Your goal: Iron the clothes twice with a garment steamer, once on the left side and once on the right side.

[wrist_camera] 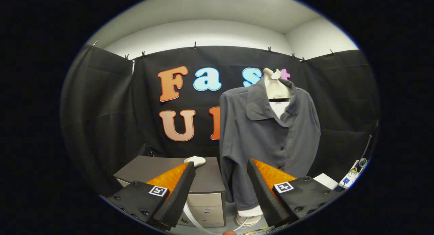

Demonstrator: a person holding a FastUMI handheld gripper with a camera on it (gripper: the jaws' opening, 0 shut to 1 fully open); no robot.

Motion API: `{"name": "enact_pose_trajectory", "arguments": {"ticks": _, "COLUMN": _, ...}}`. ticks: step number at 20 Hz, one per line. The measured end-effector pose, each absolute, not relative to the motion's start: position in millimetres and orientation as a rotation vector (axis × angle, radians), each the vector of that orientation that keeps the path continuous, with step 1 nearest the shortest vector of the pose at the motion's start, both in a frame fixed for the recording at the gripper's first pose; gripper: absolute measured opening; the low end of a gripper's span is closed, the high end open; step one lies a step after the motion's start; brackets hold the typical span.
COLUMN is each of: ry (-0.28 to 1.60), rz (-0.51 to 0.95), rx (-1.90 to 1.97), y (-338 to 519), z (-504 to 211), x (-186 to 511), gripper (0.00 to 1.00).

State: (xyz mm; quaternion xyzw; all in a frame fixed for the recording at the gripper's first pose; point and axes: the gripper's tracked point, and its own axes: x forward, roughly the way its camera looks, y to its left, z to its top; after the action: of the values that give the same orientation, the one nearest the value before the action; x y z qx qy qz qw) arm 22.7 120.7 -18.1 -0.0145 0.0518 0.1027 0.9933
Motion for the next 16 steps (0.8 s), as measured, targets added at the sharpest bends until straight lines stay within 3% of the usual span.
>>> {"name": "enact_pose_trajectory", "arguments": {"ticks": 10, "ry": 0.297, "rz": 0.374, "rx": 0.004, "y": 235.8, "z": -56.5, "x": 75.1, "gripper": 0.98}}
{"name": "enact_pose_trajectory", "arguments": {"ticks": 16, "ry": 0.459, "rz": 0.347, "rx": -0.024, "y": 264.8, "z": -105.4, "x": 134.4, "gripper": 0.98}}
